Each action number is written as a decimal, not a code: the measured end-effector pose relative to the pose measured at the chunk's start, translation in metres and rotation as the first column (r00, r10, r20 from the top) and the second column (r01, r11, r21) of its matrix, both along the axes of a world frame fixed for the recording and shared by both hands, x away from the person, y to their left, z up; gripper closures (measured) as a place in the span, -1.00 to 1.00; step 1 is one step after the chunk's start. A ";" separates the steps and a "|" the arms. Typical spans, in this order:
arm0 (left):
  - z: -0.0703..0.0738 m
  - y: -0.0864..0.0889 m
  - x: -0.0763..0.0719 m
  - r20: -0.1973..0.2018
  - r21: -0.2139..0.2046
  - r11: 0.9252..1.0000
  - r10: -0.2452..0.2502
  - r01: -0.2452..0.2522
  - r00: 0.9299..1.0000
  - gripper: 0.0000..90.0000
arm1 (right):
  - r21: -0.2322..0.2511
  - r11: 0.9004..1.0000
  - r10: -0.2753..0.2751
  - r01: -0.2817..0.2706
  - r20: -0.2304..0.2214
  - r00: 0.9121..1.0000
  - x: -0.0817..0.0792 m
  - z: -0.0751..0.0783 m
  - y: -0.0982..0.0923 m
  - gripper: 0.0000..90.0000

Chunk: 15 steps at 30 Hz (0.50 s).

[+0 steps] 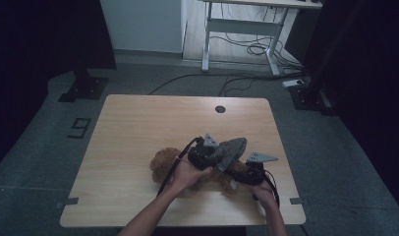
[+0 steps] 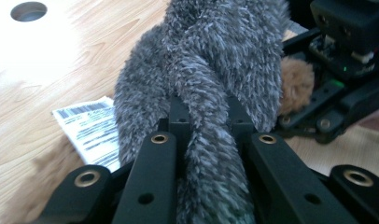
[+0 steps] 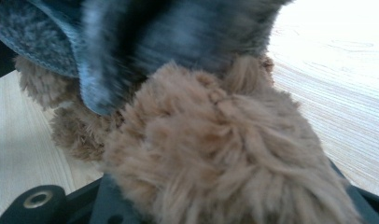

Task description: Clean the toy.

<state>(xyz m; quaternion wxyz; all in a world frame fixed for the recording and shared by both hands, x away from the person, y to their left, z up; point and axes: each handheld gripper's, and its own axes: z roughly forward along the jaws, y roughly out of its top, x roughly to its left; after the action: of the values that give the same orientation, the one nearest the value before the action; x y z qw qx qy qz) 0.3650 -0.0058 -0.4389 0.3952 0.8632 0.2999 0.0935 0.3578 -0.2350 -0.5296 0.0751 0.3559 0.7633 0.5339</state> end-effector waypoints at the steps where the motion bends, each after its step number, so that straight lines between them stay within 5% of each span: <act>1: 0.000 0.003 -0.001 -0.003 -0.001 1.000 0.000 0.000 1.000 0.73 | 0.001 1.000 0.000 0.000 -0.002 1.000 0.000 0.000 0.000 0.23; 15: 0.000 0.058 -0.006 -0.023 -0.058 0.996 0.066 -0.068 0.998 0.73 | 0.017 1.000 -0.005 0.006 -0.015 1.000 0.001 -0.001 -0.001 0.23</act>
<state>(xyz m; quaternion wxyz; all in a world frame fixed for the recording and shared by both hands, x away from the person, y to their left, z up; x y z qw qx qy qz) 0.3591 0.0523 -0.4387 0.4137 0.8417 0.3354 0.0887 0.3590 -0.2363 -0.5309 0.0678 0.3627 0.7582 0.5377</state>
